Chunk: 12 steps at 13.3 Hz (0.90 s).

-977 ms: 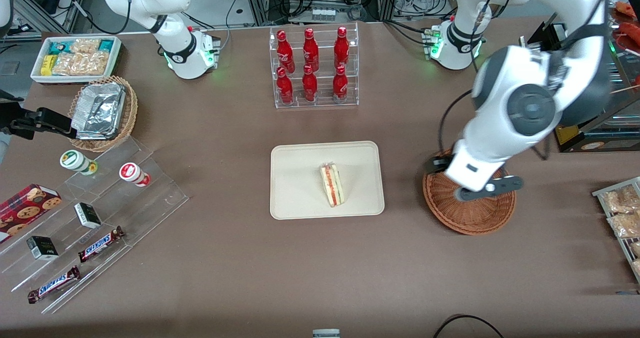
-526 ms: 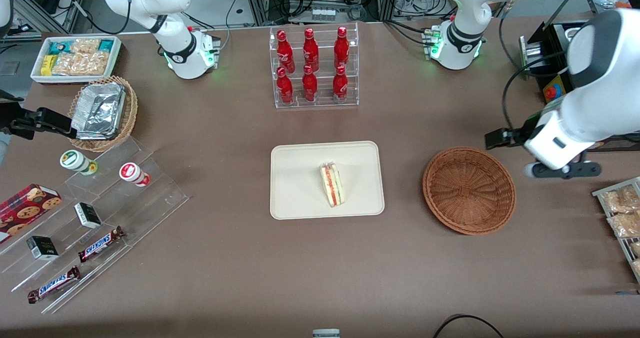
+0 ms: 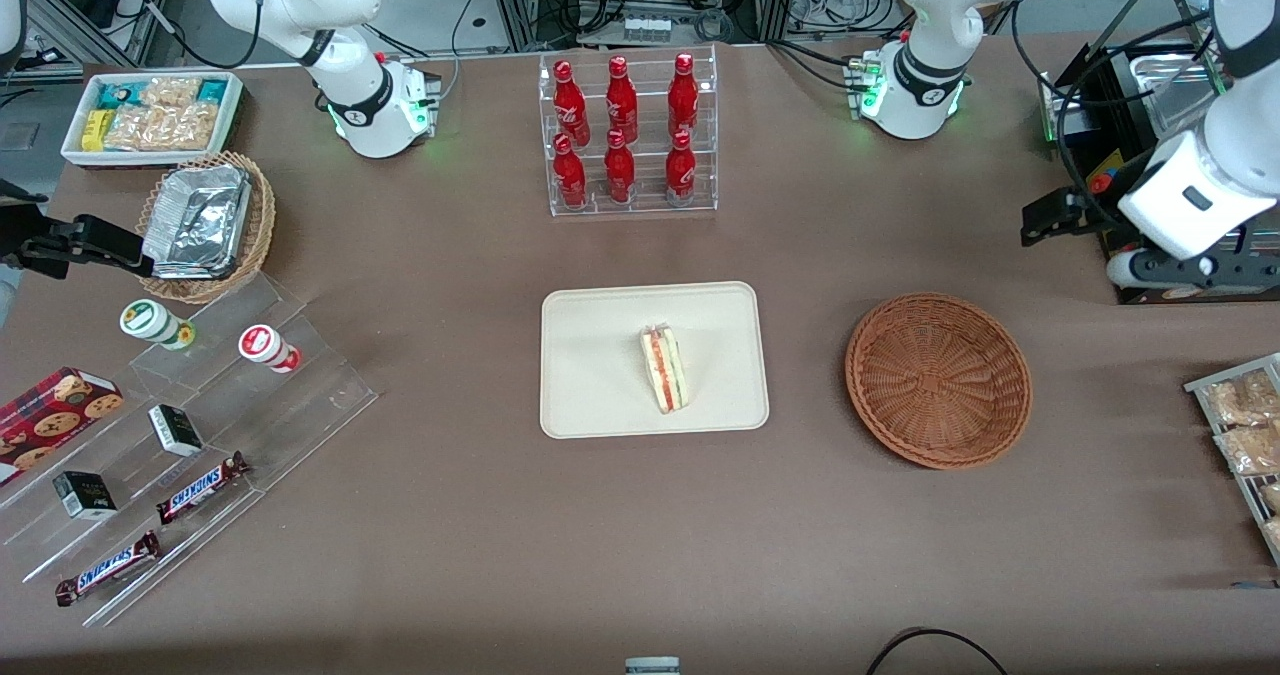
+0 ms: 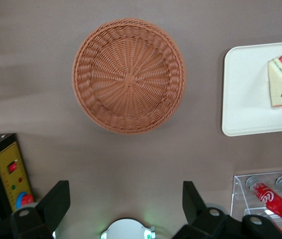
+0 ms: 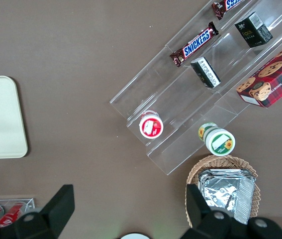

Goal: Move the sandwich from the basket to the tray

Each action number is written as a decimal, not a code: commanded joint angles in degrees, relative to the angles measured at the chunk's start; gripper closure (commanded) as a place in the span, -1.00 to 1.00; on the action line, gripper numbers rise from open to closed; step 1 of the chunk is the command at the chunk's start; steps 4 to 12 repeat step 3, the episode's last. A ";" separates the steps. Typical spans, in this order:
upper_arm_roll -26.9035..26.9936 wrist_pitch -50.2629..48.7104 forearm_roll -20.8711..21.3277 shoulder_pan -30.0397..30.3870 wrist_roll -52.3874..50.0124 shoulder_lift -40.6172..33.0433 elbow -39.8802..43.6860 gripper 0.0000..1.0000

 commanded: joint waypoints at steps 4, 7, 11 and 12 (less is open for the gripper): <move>2.34 2.23 1.14 -2.73 1.02 -6.07 -8.21 -1.00; 2.34 2.23 1.14 -2.73 1.02 -6.07 -8.21 -1.00; 2.34 2.23 1.14 -2.73 1.02 -6.07 -8.21 -1.00; 2.34 2.23 1.14 -2.73 1.02 -6.07 -8.21 -1.00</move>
